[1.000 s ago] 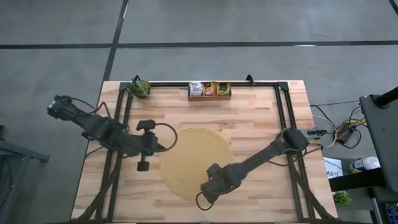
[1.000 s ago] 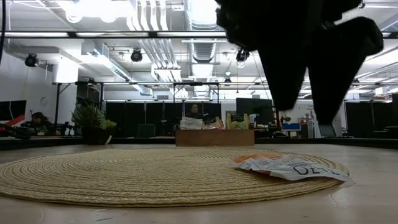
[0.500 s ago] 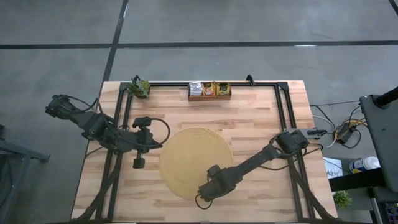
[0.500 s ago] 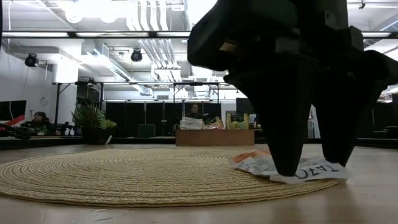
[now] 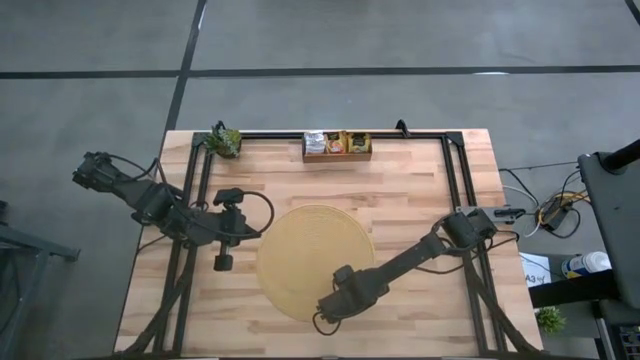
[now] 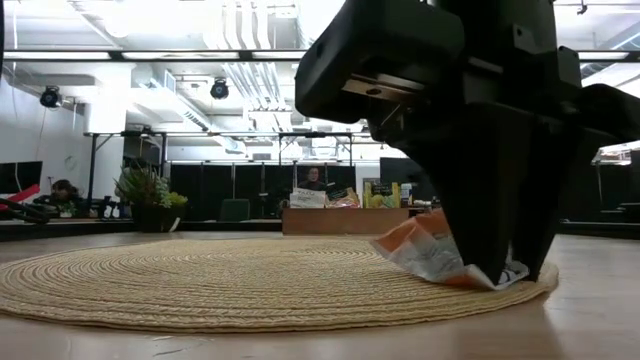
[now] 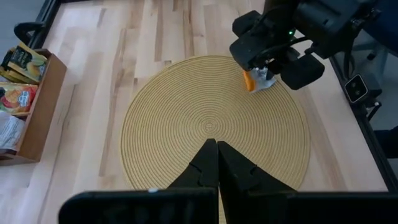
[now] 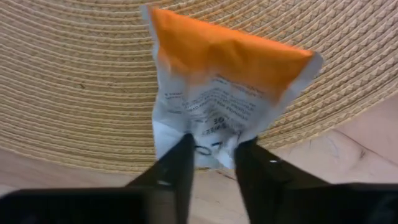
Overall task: Pick & Place Tea
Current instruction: Put the orange tea bag into the left section of the wooden organizer
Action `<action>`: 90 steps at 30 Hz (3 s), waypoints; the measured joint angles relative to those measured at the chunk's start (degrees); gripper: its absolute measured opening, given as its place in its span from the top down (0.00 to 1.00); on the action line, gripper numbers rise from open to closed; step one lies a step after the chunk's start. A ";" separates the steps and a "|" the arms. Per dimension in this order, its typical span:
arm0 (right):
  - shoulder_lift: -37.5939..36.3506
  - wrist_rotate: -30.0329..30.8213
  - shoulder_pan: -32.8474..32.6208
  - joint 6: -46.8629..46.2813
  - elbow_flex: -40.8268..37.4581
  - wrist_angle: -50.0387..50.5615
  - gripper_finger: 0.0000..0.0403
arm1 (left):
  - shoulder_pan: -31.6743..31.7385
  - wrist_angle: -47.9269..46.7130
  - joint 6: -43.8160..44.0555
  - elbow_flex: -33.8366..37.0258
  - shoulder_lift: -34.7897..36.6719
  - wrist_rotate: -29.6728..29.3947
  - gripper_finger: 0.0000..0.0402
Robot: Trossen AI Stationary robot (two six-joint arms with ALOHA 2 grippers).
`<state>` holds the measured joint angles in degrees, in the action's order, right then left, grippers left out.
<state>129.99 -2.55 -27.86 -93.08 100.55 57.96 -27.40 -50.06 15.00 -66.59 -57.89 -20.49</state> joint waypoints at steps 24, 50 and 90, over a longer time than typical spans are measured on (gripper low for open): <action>-0.04 9.34 -0.13 27.57 22.72 18.31 0.98 | -0.02 0.53 -0.02 -0.07 -0.02 0.00 1.00; 1.05 8.54 -2.12 -18.43 21.63 20.73 0.56 | -0.02 0.79 -1.49 -0.09 0.00 0.00 1.00; 1.02 2.22 1.05 -22.73 5.31 8.64 0.47 | -0.02 0.72 -1.48 -0.13 0.04 0.00 1.00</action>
<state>131.01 -0.32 -26.81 -115.81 105.86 66.59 -27.42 -49.34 13.53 -66.72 -57.85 -20.49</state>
